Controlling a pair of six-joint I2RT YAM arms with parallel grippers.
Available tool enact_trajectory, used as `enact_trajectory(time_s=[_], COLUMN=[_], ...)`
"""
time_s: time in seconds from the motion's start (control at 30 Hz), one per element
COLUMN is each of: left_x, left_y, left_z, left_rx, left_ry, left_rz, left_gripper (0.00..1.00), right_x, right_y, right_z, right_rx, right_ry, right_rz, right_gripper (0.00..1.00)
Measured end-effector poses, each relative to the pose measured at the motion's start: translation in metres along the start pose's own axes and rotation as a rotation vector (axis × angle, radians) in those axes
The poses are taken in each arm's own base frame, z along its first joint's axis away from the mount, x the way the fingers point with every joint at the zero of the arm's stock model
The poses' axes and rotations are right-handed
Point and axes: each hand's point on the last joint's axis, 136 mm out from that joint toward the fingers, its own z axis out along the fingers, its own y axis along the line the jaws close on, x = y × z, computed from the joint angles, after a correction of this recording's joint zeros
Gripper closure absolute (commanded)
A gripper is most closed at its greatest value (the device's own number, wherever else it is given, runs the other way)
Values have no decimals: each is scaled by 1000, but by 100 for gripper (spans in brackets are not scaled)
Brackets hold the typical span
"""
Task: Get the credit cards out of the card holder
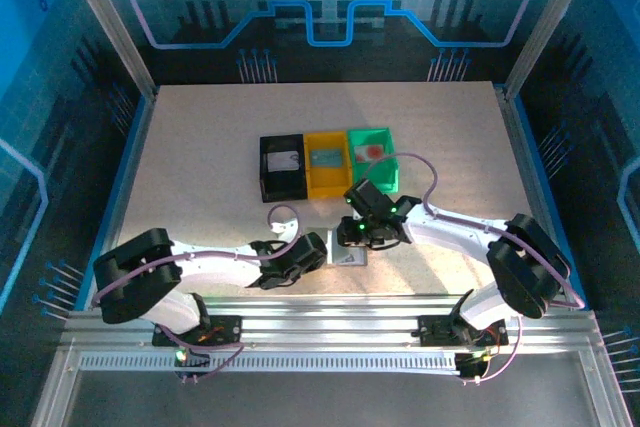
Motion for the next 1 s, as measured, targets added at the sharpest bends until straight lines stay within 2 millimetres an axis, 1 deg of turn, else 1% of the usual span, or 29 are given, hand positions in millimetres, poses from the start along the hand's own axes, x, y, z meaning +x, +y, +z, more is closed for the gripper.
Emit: enact_trajectory(time_s=[0.13, 0.23, 0.3, 0.4, 0.5, 0.63, 0.83, 1.0], left_x=[3, 12, 19, 24, 24, 21, 13, 11], left_y=[-1, -1, 2, 13, 26, 37, 40, 44], left_z=[-3, -9, -14, -22, -30, -41, -56, -59], left_rx=[19, 27, 21, 1, -21, -31, -16, -24], left_ry=[21, 66, 97, 123, 128, 127, 108, 103], left_rz=[-4, 8, 20, 32, 38, 40, 26, 26], left_gripper=[61, 60, 60, 59, 59, 58, 57, 57], right_x=[1, -3, -4, -4, -2, -1, -1, 1], right_y=[8, 20, 27, 33, 35, 36, 45, 50], right_z=[-1, -2, -2, 0, 4, 10, 17, 22], right_rx=[-16, -38, -50, -58, -55, -54, -60, -64], right_ry=[1, -2, -3, 2, 11, 22, 30, 41], right_rz=[-13, -27, -36, -47, -54, -55, -67, -69], right_gripper=[78, 76, 75, 74, 74, 74, 74, 74])
